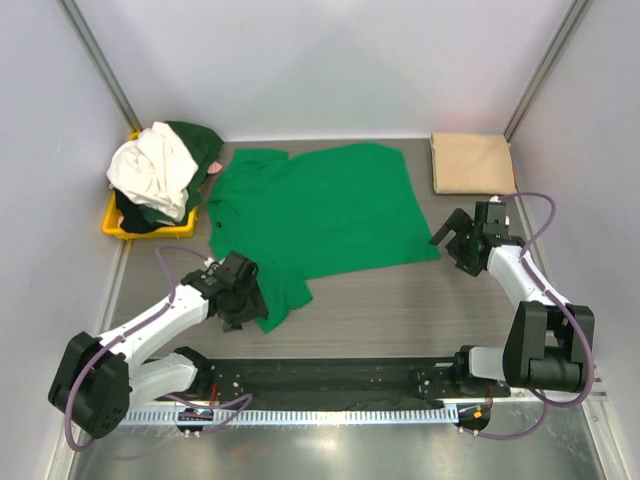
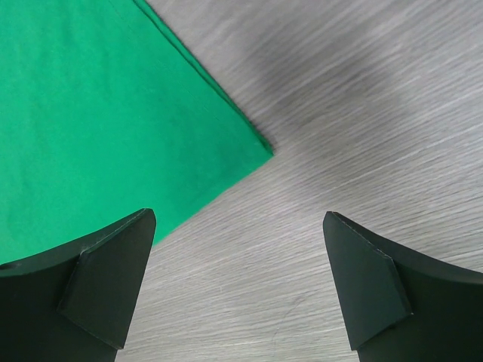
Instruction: Fold and stack the t-shirts
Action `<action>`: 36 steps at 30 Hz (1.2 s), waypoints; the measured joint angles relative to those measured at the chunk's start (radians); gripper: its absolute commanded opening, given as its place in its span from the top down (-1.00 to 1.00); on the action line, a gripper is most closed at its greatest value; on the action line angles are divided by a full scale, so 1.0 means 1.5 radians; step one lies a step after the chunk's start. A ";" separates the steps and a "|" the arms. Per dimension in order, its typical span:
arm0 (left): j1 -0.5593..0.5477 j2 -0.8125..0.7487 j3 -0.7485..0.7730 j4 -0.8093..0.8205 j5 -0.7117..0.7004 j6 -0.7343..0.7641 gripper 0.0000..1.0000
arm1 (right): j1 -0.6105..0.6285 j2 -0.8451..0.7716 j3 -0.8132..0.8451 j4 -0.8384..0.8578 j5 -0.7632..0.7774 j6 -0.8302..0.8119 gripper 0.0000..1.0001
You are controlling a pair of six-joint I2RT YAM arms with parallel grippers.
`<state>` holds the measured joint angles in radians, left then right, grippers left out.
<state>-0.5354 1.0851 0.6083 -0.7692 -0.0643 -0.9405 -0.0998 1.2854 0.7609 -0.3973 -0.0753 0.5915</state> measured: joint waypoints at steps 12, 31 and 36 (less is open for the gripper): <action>-0.058 0.066 -0.053 0.163 0.038 -0.075 0.68 | -0.005 0.079 -0.019 0.057 -0.045 0.004 -0.94; -0.060 0.053 -0.055 0.159 -0.010 -0.078 1.00 | -0.006 0.165 -0.039 0.187 -0.084 0.027 0.60; -0.060 0.017 -0.030 0.119 -0.025 -0.070 0.99 | -0.006 0.167 -0.049 0.194 -0.090 0.029 0.98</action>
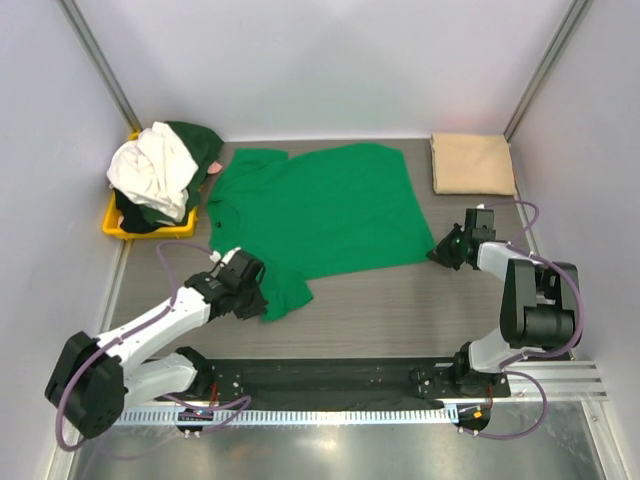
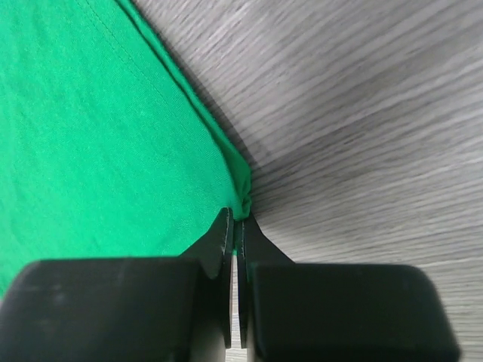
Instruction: Fold and stack the t-shirts
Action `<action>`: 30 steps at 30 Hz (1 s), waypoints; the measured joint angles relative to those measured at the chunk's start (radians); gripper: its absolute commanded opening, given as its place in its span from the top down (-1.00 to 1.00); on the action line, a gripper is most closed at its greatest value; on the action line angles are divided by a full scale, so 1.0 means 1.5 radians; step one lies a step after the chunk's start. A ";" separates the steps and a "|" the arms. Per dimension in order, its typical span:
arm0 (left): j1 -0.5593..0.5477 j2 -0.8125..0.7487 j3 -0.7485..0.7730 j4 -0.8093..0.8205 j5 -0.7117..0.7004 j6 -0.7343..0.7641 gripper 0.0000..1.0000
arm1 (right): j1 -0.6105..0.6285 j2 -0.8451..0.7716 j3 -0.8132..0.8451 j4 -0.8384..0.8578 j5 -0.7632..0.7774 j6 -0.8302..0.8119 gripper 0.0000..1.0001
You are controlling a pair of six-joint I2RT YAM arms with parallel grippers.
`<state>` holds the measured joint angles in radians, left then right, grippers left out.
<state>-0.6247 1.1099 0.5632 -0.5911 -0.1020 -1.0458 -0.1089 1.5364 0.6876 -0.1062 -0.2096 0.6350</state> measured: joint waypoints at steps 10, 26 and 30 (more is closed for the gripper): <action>0.000 -0.177 0.071 -0.141 -0.022 0.002 0.99 | 0.000 -0.225 -0.066 -0.130 -0.004 0.023 0.98; 0.000 -0.235 0.251 -0.333 -0.039 0.041 1.00 | 0.000 -0.609 -0.054 -0.439 0.024 0.076 0.98; 0.005 -0.138 0.334 -0.345 -0.065 0.099 1.00 | 0.000 -0.554 -0.034 -0.454 0.033 0.072 0.98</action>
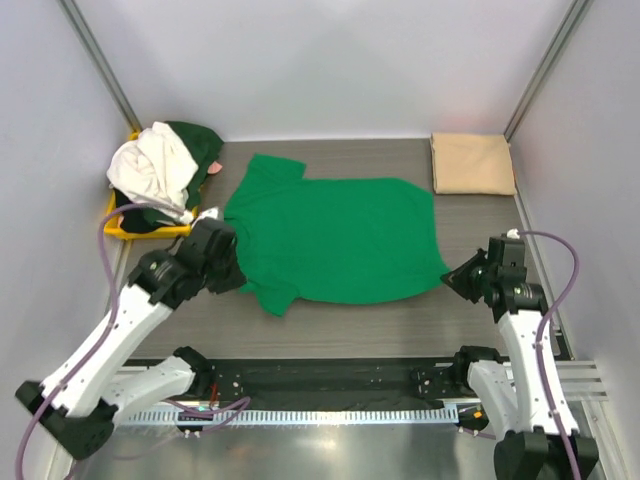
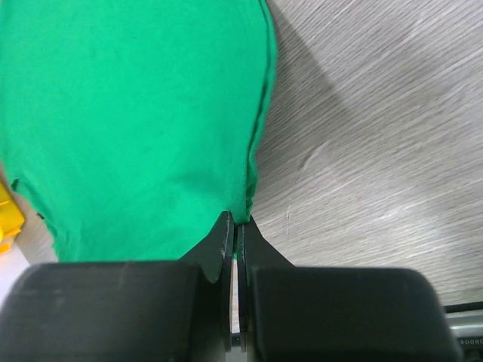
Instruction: Fold and stack the t-shirts
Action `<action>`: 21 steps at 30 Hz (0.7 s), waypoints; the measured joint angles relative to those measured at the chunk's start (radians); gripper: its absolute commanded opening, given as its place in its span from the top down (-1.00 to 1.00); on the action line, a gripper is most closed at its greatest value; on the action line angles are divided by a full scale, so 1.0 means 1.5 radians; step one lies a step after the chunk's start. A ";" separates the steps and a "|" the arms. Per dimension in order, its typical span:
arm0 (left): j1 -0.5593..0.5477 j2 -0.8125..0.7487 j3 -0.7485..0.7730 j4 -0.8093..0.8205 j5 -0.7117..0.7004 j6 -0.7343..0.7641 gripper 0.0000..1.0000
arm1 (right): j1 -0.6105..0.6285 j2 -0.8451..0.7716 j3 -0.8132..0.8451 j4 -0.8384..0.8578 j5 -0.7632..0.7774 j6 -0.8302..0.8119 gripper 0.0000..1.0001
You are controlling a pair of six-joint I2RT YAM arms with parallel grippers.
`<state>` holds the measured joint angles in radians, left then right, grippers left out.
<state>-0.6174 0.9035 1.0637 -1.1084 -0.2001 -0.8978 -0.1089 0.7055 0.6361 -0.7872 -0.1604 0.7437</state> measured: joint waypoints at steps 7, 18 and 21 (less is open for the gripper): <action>0.103 0.196 0.105 0.038 0.018 0.122 1.00 | 0.000 0.151 0.048 0.045 0.006 -0.008 0.98; 0.220 0.556 0.409 0.055 0.088 0.281 0.99 | 0.000 0.387 0.135 0.154 0.019 -0.008 0.87; 0.237 0.702 0.546 0.027 0.104 0.314 0.28 | 0.000 0.489 0.174 0.180 0.019 -0.003 -0.42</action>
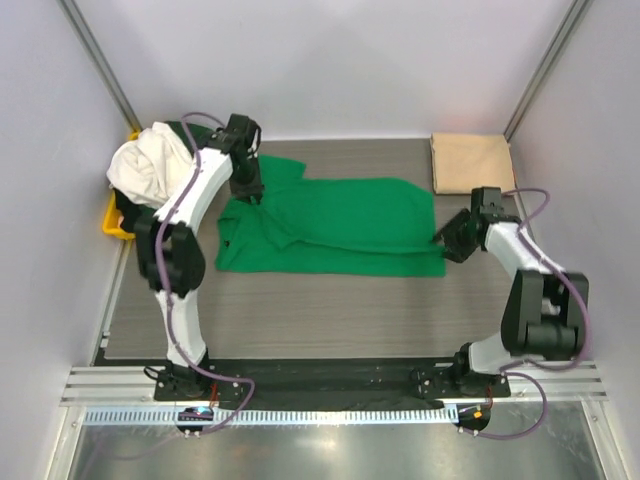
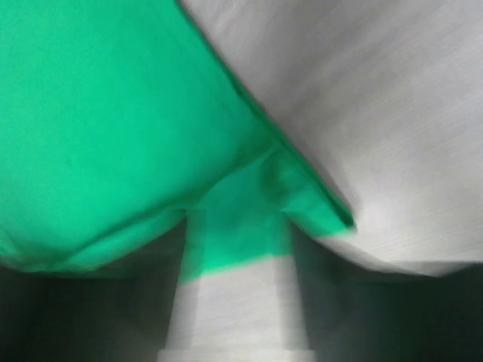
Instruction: Fold and stack the t-shirts
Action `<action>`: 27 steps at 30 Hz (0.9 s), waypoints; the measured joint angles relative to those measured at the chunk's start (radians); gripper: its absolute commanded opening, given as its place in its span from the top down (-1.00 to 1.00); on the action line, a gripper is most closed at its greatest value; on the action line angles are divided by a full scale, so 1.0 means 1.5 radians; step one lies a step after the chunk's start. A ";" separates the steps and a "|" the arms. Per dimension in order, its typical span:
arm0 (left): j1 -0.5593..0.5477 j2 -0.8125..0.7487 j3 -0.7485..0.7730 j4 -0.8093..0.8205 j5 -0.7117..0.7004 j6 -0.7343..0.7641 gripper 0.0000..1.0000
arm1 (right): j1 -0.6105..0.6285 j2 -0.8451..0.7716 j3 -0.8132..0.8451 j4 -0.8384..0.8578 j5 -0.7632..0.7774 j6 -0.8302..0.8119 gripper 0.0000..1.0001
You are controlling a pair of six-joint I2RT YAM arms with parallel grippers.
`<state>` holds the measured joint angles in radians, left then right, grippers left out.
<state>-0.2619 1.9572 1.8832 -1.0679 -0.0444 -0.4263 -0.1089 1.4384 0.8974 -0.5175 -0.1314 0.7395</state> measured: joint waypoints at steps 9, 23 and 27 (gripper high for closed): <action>0.024 0.102 0.046 -0.032 -0.024 0.004 -0.39 | 0.000 0.100 0.090 0.023 -0.002 -0.026 -0.99; 0.075 -0.448 -0.597 0.176 -0.058 -0.159 -0.29 | 0.000 -0.174 -0.197 0.034 -0.003 -0.019 -0.82; 0.097 -0.449 -0.676 0.223 -0.058 -0.199 -0.39 | 0.000 -0.148 -0.203 0.051 -0.008 -0.020 -0.71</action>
<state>-0.1165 1.2835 0.8692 -0.7334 -0.1322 -0.7250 -0.1093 1.2160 0.5926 -0.4416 -0.1440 0.7101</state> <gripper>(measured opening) 0.671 0.878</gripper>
